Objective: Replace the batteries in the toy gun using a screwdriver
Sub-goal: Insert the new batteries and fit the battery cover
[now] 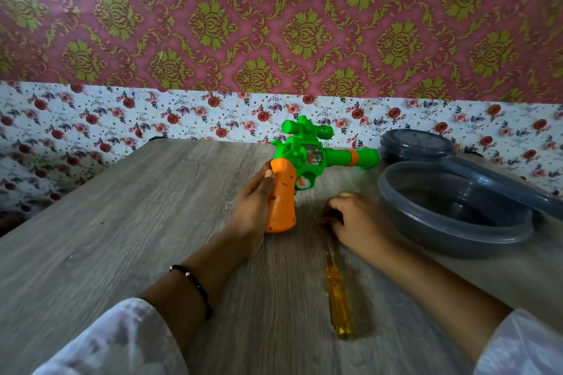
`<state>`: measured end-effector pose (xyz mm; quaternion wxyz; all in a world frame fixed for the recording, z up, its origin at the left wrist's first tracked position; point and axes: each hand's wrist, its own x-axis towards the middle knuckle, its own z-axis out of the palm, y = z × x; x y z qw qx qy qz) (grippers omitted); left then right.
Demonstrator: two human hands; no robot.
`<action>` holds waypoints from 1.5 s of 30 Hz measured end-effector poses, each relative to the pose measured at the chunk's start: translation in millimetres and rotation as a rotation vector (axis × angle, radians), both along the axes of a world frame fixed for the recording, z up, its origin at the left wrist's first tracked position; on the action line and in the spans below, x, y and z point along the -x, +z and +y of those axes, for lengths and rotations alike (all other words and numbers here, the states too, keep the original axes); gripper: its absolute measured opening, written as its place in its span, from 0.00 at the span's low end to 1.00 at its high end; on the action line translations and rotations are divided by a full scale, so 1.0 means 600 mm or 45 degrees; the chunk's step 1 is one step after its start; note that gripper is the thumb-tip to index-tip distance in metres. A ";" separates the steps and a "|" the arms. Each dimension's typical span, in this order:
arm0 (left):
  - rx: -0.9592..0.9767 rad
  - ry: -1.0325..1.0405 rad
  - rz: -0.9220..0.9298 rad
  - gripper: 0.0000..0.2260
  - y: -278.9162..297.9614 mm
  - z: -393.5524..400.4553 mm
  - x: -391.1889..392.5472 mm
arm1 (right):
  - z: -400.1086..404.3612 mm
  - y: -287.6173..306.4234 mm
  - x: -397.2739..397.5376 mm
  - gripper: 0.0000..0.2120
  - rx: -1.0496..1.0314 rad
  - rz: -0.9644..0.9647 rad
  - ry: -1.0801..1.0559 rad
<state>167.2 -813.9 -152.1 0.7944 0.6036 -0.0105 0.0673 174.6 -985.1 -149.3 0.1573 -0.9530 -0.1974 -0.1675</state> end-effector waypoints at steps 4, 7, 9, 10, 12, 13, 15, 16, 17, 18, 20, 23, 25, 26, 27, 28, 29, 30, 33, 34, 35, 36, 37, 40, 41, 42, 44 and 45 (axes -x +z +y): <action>-0.012 -0.008 -0.011 0.19 0.000 0.000 0.002 | -0.003 -0.007 -0.006 0.05 0.026 -0.014 0.037; -0.006 -0.026 -0.022 0.18 0.002 -0.001 0.003 | 0.001 -0.007 -0.006 0.03 -0.209 -0.088 0.095; 0.016 -0.046 -0.009 0.14 0.003 0.000 0.002 | 0.013 0.002 0.002 0.10 -0.508 -0.086 0.119; 0.042 -0.060 0.010 0.11 0.003 0.001 0.001 | 0.022 0.008 0.008 0.12 -0.642 -0.054 0.137; 0.075 -0.105 0.043 0.11 0.002 0.003 -0.001 | 0.048 0.016 0.019 0.11 -0.839 0.006 0.197; 0.082 -0.121 0.050 0.14 0.002 0.003 -0.002 | 0.063 0.018 0.024 0.09 -0.903 0.032 0.226; 0.107 -0.139 0.036 0.18 0.003 0.003 -0.004 | 0.090 0.022 0.030 0.07 -0.950 0.058 0.274; 0.124 -0.149 0.029 0.18 0.003 0.002 -0.004 | 0.100 0.022 0.031 0.05 -0.938 0.042 0.292; 0.149 -0.156 0.020 0.18 0.005 0.001 -0.004 | 0.110 0.023 0.029 0.04 -0.912 0.013 0.301; 0.168 -0.160 0.010 0.19 0.005 0.000 -0.004 | 0.116 0.024 0.028 0.04 -0.879 -0.019 0.301; 0.179 -0.164 0.002 0.19 0.004 0.000 -0.005 | 0.123 0.024 0.024 0.04 -0.836 -0.071 0.293; 0.185 -0.160 -0.004 0.20 0.000 0.006 -0.010 | 0.129 0.021 0.021 0.03 -0.809 -0.114 0.300; 0.190 -0.165 -0.020 0.21 -0.002 0.006 -0.013 | 0.130 0.018 0.021 0.02 -0.792 -0.141 0.303; 0.193 -0.175 -0.029 0.21 -0.003 0.006 -0.013 | 0.130 0.017 0.020 0.02 -0.790 -0.153 0.299; 0.189 -0.183 -0.036 0.22 -0.003 0.005 -0.014 | 0.130 0.015 0.019 0.02 -0.796 -0.163 0.290; 0.173 -0.187 -0.040 0.22 -0.004 0.005 -0.014 | 0.129 0.013 0.017 0.03 -0.804 -0.177 0.281; 0.155 -0.185 -0.048 0.22 -0.003 0.005 -0.013 | 0.127 0.011 0.016 0.03 -0.810 -0.190 0.273; 0.145 -0.170 -0.053 0.22 -0.003 0.006 -0.013 | 0.127 0.009 0.015 0.03 -0.810 -0.202 0.272; 0.142 -0.137 -0.049 0.21 -0.003 0.007 -0.013 | 0.128 0.007 0.014 0.02 -0.797 -0.232 0.282; 0.144 -0.132 -0.046 0.21 -0.003 0.006 -0.013 | 0.129 0.007 0.015 0.02 -0.789 -0.237 0.282; 0.145 -0.130 -0.042 0.21 -0.003 0.006 -0.013 | 0.129 0.008 0.016 0.02 -0.779 -0.240 0.280; 0.142 -0.136 -0.041 0.21 -0.003 0.006 -0.013 | 0.129 0.008 0.016 0.02 -0.770 -0.247 0.275; 0.139 -0.143 -0.045 0.21 -0.003 0.005 -0.013 | 0.129 0.008 0.017 0.02 -0.766 -0.250 0.267; 0.134 -0.162 -0.065 0.23 0.000 0.004 -0.011 | 0.128 0.009 0.018 0.03 -0.761 -0.221 0.238; 0.135 -0.167 -0.067 0.24 0.001 0.003 -0.010 | 0.129 0.010 0.018 0.03 -0.757 -0.211 0.230; 0.130 -0.164 -0.072 0.25 0.001 0.002 -0.009 | 0.129 0.011 0.019 0.03 -0.750 -0.205 0.224; 0.118 -0.149 -0.088 0.26 0.002 0.001 -0.008 | 0.130 0.011 0.019 0.03 -0.741 -0.207 0.215; 0.115 -0.146 -0.093 0.26 0.002 0.001 -0.007 | 0.129 0.011 0.019 0.03 -0.744 -0.214 0.214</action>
